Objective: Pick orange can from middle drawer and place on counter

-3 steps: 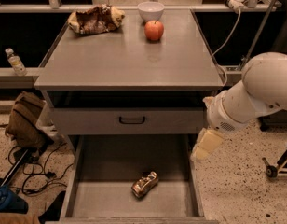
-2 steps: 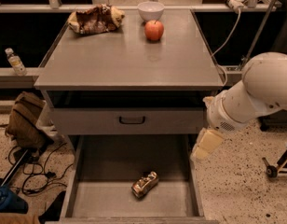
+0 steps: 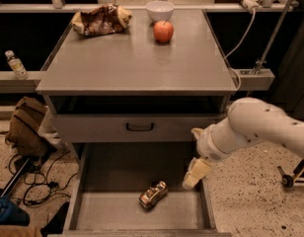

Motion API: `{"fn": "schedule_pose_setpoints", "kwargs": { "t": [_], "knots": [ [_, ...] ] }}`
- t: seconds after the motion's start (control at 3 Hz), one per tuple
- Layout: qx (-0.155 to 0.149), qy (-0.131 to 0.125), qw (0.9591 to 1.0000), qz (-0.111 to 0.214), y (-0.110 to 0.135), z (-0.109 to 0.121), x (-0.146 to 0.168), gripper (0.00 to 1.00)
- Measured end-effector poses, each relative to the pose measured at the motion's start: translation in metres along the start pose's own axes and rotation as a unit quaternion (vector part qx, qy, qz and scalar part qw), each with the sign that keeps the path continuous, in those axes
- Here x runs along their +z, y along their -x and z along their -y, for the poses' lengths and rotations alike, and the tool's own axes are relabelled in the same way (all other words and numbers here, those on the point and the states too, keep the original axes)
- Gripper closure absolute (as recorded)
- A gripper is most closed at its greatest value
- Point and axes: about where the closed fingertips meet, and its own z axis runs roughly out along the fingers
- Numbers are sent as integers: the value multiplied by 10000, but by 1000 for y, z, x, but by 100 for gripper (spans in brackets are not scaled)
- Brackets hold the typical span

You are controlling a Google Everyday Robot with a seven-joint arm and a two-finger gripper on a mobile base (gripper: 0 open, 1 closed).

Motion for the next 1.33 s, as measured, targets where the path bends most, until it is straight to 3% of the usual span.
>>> {"fn": "schedule_pose_setpoints", "kwargs": {
  "t": [0.33,0.67,1.0,1.33],
  "knots": [
    [164,351,9992,108,-11,-3,56,0],
    [164,351,9992,108,-11,-3,56,0],
    [-289,638,9974,161,-2,-22,91,0],
    [-746,1012,9914,372,8,-45,135,0]
  ]
}}
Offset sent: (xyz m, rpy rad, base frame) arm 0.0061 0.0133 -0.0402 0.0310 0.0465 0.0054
